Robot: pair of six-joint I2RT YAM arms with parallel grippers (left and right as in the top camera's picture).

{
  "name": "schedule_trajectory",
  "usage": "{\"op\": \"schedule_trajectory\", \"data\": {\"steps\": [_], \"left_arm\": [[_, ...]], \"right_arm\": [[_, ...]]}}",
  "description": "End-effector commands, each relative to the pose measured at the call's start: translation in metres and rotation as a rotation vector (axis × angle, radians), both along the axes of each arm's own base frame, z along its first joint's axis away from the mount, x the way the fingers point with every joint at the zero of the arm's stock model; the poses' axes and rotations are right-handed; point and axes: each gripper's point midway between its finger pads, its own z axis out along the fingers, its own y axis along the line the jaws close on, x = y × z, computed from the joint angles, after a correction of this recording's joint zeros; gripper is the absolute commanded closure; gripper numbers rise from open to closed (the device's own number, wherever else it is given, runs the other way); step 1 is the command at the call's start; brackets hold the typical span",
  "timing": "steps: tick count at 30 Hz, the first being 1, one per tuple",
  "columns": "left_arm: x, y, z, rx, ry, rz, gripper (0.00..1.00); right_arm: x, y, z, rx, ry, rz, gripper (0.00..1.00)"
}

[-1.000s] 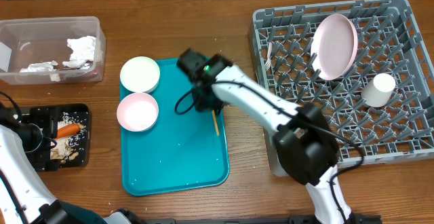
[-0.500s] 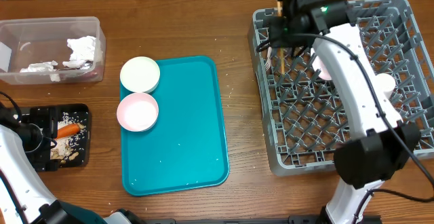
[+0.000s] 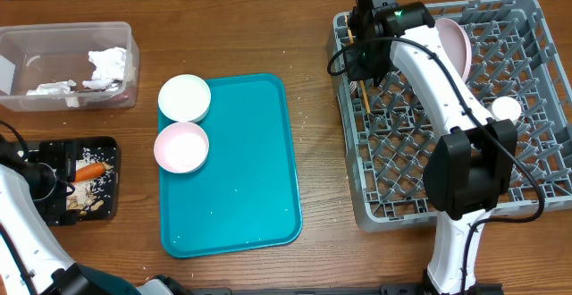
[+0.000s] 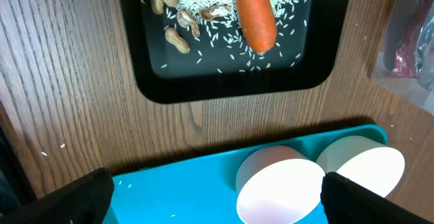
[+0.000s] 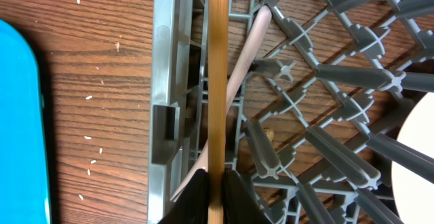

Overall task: Sort waste into correct bins and load items into the dishwasher rack
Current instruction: 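Carry the wooden stick into the dish rack and release it, then move the right gripper to the pink bowl and grasp its rim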

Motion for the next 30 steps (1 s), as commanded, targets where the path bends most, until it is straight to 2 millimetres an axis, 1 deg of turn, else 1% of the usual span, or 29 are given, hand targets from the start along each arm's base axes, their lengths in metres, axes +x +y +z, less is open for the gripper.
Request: {"op": "schedule_trajectory", "data": {"steps": [1, 2, 3, 6, 7, 8, 9, 10, 12, 15, 18, 19, 20, 22, 24, 26, 30], "left_arm": [[-0.003, 0.001, -0.002, -0.001, 0.013, 0.022, 0.0], [-0.003, 0.001, -0.002, -0.001, 0.013, 0.022, 0.0], [-0.003, 0.001, -0.002, -0.001, 0.013, 0.022, 0.0], [-0.003, 0.001, -0.002, -0.001, 0.013, 0.022, 0.0], [-0.003, 0.001, -0.002, -0.001, 0.013, 0.022, 0.0], [-0.003, 0.001, -0.002, -0.001, 0.013, 0.022, 0.0], [-0.003, 0.001, -0.002, -0.001, 0.013, 0.022, 0.0], [-0.003, 0.001, -0.002, -0.001, 0.013, 0.022, 0.0], [-0.003, 0.001, -0.002, -0.001, 0.013, 0.022, 0.0], [-0.003, 0.001, -0.002, -0.001, 0.013, 0.022, 0.0], [-0.003, 0.001, -0.002, -0.001, 0.013, 0.022, 0.0], [-0.003, 0.001, -0.002, -0.001, 0.013, 0.022, 0.0], [-0.003, 0.001, -0.002, -0.001, 0.013, 0.022, 0.0], [-0.003, 0.001, -0.002, -0.001, 0.013, 0.022, 0.0], [-0.003, 0.001, -0.002, -0.001, 0.013, 0.022, 0.0], [-0.003, 0.001, -0.002, -0.001, 0.013, 0.022, 0.0], [-0.003, 0.001, -0.002, -0.001, 0.013, 0.022, 0.0]], "right_arm": [[0.0, 0.0, -0.003, 0.005, 0.006, 0.003, 0.89], [0.0, 0.0, -0.004, 0.005, 0.008, 0.003, 0.85], [-0.001, -0.001, -0.004, 0.004, 0.012, 0.003, 0.77], [-0.005, -0.002, -0.005, 0.0, 0.027, 0.003, 0.49], [-0.006, -0.002, -0.004, -0.002, 0.032, 0.003, 0.35], [-0.007, -0.002, -0.003, -0.002, 0.036, 0.002, 0.28], [-0.008, -0.002, -0.002, -0.002, 0.04, -0.004, 0.23], [-0.01, -0.003, 0.003, 0.003, 0.048, -0.03, 0.21], [-0.012, -0.003, 0.015, 0.012, 0.046, -0.063, 0.21], [-0.013, -0.001, 0.045, 0.038, 0.012, -0.111, 0.21], [-0.015, 0.007, 0.087, 0.076, -0.06, -0.133, 0.2], [-0.016, 0.01, 0.098, 0.089, -0.081, -0.14, 0.2], [-0.019, 0.016, 0.12, 0.116, -0.123, -0.146, 0.17], [-0.026, 0.027, 0.142, 0.156, -0.164, -0.129, 0.14], [-0.034, 0.041, 0.156, 0.207, -0.179, -0.093, 0.12], [-0.045, 0.061, 0.165, 0.27, -0.168, -0.042, 0.12], [-0.068, 0.103, 0.165, 0.376, -0.1, 0.064, 0.12]]}}
